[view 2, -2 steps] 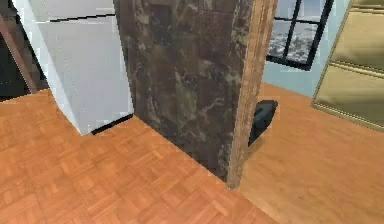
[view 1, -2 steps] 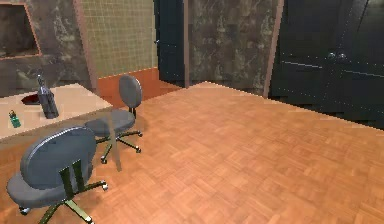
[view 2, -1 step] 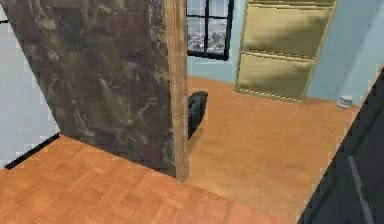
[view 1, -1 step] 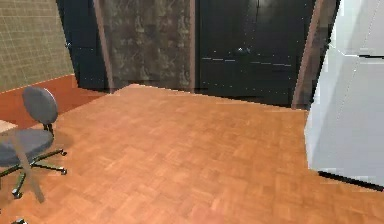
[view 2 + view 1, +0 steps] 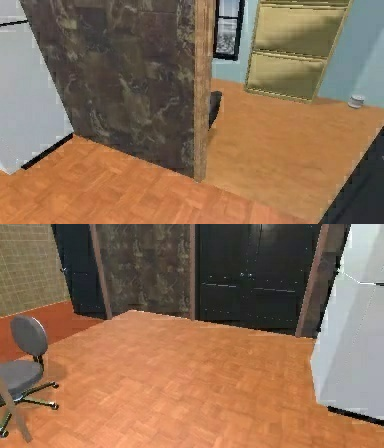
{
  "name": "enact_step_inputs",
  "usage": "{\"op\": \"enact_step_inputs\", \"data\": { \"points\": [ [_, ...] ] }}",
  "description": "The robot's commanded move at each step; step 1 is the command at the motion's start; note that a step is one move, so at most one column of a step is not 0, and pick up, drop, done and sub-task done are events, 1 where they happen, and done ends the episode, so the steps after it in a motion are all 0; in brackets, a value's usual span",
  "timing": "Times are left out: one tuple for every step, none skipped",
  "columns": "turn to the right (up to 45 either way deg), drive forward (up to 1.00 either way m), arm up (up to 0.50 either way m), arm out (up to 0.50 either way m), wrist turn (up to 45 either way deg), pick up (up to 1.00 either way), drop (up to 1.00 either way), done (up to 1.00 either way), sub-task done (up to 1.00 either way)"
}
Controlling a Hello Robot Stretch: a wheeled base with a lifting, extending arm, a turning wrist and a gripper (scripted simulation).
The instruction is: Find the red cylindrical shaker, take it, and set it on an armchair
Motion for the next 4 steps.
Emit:
{"op": "enact_step_inputs", "data": {
  "points": [
    [-45.0, 0.00, 0.00, 0.00, 0.0, 0.00, 0.00, 0.00, 0.00],
    [-36.0, 0.00, 0.00, 0.00, 0.0, 0.00, 0.00, 0.00, 0.00],
    [0.0, 0.35, 0.00, 0.00, 0.0, 0.00, 0.00, 0.00, 0.00],
    [-45.0, 0.00, 0.00, 0.00, 0.0, 0.00, 0.00, 0.00, 0.00]
  ]
}}
